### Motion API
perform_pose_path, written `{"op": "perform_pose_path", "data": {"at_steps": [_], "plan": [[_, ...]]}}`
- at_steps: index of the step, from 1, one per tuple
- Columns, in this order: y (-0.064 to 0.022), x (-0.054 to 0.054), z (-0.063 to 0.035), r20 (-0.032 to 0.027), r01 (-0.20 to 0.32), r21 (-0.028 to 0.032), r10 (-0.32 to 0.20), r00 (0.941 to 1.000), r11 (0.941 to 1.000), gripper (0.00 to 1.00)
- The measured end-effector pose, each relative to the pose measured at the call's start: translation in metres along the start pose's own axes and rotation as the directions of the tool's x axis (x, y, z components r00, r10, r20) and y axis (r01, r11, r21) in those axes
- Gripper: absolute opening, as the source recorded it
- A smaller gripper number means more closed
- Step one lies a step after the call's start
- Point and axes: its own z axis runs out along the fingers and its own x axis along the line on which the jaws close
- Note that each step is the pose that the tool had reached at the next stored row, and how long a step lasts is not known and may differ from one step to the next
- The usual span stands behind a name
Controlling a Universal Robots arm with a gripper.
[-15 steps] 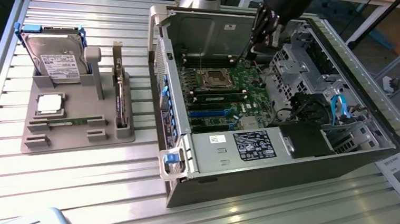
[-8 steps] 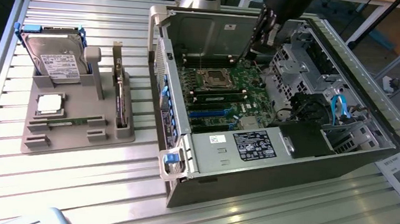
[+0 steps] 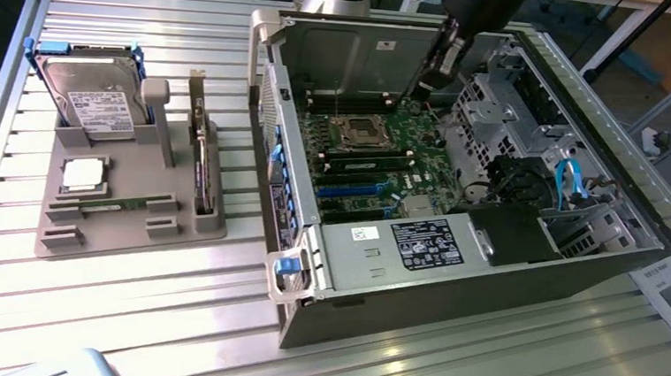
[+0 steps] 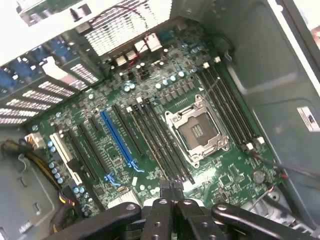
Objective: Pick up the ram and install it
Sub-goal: 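Press down the ram until it locks into place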
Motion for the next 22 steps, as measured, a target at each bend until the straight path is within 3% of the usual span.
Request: {"op": "perform_pose_path", "data": {"at_steps": [3, 6, 12, 15, 19, 22], "plan": [[0.0000, 0.0000, 0.0003, 0.0028, -0.060, 0.0026, 0.060, 0.9982, 0.9982, 0.10], [0.0000, 0.0000, 0.0006, 0.0063, -0.128, 0.0053, 0.128, 0.9918, 0.9918, 0.10], [0.0000, 0.0000, 0.0008, 0.0133, -0.255, 0.0099, 0.255, 0.9669, 0.9669, 0.10], [0.0000, 0.0000, 0.0008, 0.0169, -0.313, 0.0119, 0.313, 0.9497, 0.9497, 0.10], [0.0000, 0.0000, 0.0009, 0.0224, -0.390, 0.0146, 0.389, 0.9209, 0.9209, 0.10], [0.0000, 0.0000, 0.0010, 0.0290, -0.467, 0.0174, 0.467, 0.8839, 0.8839, 0.10]]}}
